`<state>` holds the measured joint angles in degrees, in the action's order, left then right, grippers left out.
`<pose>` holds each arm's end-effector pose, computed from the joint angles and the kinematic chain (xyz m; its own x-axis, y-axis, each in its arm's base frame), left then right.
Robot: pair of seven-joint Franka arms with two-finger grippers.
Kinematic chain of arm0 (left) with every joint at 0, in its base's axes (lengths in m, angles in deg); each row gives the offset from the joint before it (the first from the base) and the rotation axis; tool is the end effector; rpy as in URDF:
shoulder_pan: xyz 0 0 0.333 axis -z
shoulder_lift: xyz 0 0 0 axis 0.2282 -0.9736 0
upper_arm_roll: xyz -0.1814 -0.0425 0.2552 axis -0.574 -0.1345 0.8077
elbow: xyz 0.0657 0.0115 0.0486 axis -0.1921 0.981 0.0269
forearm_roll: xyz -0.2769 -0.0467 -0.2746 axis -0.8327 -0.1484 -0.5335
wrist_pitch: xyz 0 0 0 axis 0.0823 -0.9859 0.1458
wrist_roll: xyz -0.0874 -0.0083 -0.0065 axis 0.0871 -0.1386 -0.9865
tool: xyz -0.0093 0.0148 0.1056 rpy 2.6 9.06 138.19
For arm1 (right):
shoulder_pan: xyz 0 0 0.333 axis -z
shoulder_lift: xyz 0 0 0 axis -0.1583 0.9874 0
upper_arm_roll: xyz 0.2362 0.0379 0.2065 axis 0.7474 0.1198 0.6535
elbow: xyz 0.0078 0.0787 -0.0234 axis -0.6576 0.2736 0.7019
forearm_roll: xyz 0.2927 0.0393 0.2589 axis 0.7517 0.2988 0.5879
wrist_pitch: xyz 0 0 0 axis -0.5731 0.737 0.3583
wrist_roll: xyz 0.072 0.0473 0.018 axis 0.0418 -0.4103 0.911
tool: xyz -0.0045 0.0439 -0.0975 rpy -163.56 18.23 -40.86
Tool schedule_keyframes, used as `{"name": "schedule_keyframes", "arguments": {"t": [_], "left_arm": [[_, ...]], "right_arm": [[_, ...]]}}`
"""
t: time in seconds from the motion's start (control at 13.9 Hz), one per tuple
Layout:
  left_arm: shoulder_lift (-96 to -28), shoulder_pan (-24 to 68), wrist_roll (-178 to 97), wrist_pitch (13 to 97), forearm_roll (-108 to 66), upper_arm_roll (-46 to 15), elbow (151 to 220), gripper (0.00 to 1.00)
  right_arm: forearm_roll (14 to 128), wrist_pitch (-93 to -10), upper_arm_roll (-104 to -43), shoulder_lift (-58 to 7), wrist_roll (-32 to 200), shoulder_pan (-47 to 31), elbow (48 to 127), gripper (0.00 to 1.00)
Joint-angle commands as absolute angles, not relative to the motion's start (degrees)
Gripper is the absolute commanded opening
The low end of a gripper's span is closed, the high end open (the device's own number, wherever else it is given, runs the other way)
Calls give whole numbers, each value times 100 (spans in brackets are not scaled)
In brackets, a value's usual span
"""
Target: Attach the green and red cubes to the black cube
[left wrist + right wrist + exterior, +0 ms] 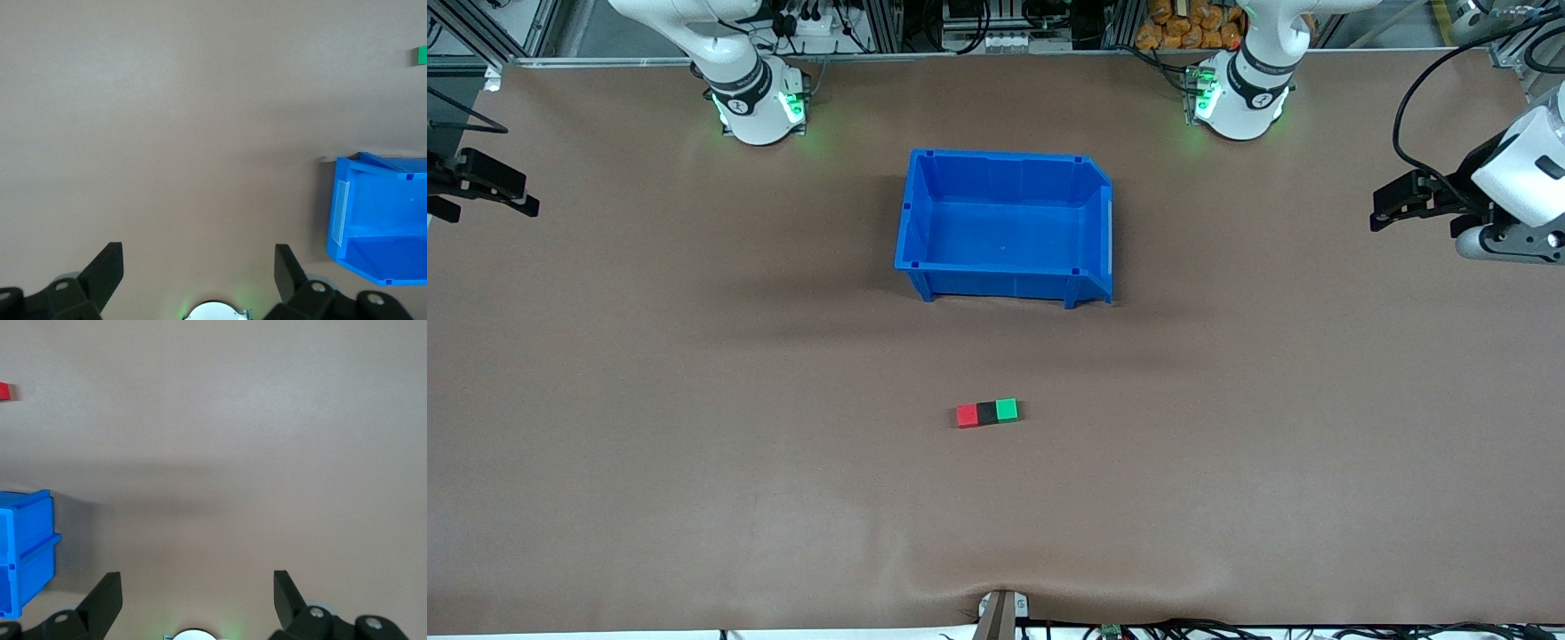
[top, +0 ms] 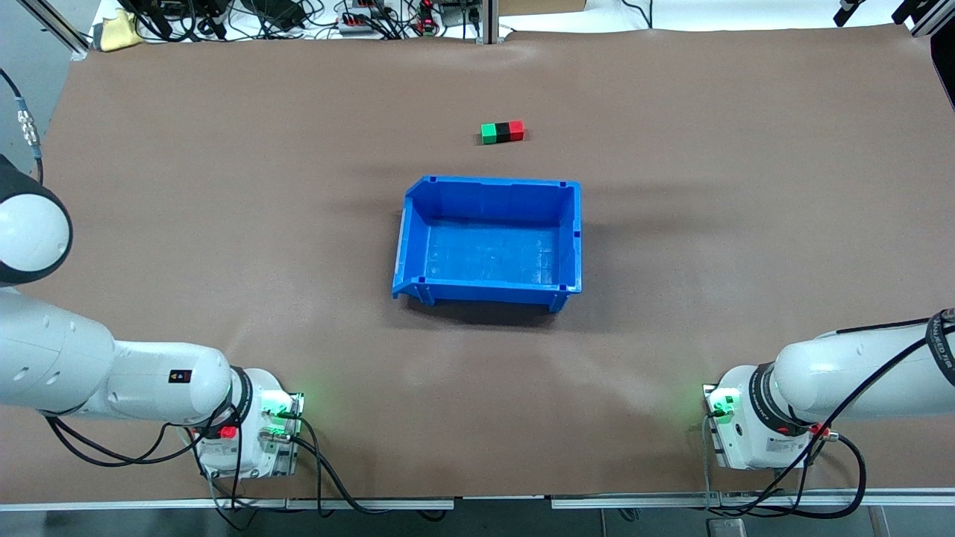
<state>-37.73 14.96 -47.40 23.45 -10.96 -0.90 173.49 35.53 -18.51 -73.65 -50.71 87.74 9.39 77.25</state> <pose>0.5522 -0.0490 0.6235 0.9932 -0.0959 -0.0663 -0.0969 -0.9952 -0.0118 0.5294 -0.0522 0.6420 0.9959 0.0532 -0.0738 0.0501 -0.9978 -0.0427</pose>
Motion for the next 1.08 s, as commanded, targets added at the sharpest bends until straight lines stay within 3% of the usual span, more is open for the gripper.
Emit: {"name": "schedule_keyframes", "arguments": {"t": [0.0, 1.01], "left_arm": [[-3683, 1442, -4773, 2085, -1096, -99, 17282, 100], [-3621, 1477, -4614, 2093, -1096, -143, 17299, 100]], "right_arm": [[3522, -1830, -7295, -5112, 8800, 999, 7721, 100], [3530, -1812, -7295, -5104, 8791, 999, 7721, 100]]}}
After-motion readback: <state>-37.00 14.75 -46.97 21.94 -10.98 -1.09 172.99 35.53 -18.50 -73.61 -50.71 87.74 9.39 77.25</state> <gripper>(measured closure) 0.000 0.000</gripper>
